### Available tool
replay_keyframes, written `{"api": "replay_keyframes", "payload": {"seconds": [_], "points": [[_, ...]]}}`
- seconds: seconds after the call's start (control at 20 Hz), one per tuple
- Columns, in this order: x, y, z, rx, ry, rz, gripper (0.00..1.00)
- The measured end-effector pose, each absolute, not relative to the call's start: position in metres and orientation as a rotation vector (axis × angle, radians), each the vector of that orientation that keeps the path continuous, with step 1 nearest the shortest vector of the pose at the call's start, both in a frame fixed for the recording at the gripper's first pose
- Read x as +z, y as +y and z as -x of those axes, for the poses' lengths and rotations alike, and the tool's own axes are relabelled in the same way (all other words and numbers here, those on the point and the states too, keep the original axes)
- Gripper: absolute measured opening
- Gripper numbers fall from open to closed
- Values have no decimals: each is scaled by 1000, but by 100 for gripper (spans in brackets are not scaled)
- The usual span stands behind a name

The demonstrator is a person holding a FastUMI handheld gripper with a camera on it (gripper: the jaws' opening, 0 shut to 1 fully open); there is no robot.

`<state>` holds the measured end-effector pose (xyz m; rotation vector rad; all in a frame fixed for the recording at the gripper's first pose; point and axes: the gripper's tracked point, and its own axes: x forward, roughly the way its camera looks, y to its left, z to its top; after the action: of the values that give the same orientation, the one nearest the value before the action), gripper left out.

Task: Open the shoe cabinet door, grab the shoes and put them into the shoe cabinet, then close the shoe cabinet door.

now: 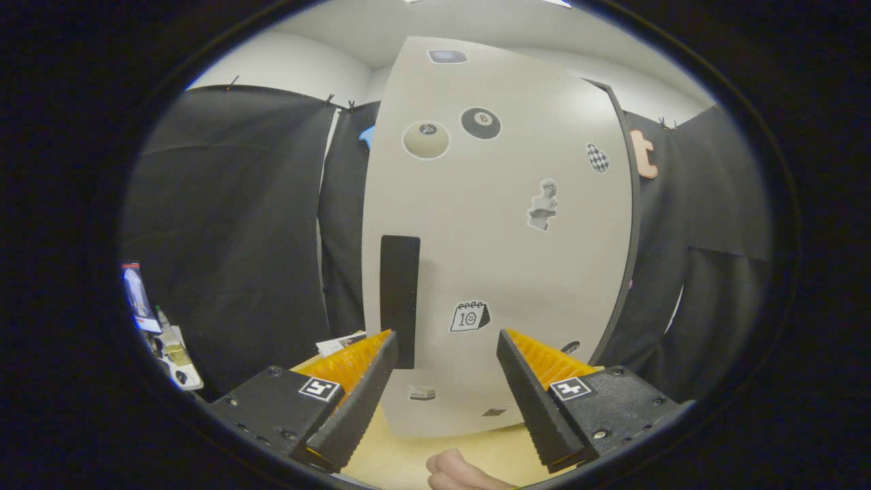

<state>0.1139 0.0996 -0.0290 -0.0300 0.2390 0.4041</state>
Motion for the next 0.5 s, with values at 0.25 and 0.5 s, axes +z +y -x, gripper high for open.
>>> {"api": "replay_keyframes", "payload": {"seconds": [0.25, 0.5], "points": [[-16, 91, -97, 387, 175, 0, 97], [-11, 95, -84, 409, 154, -1, 97]]}}
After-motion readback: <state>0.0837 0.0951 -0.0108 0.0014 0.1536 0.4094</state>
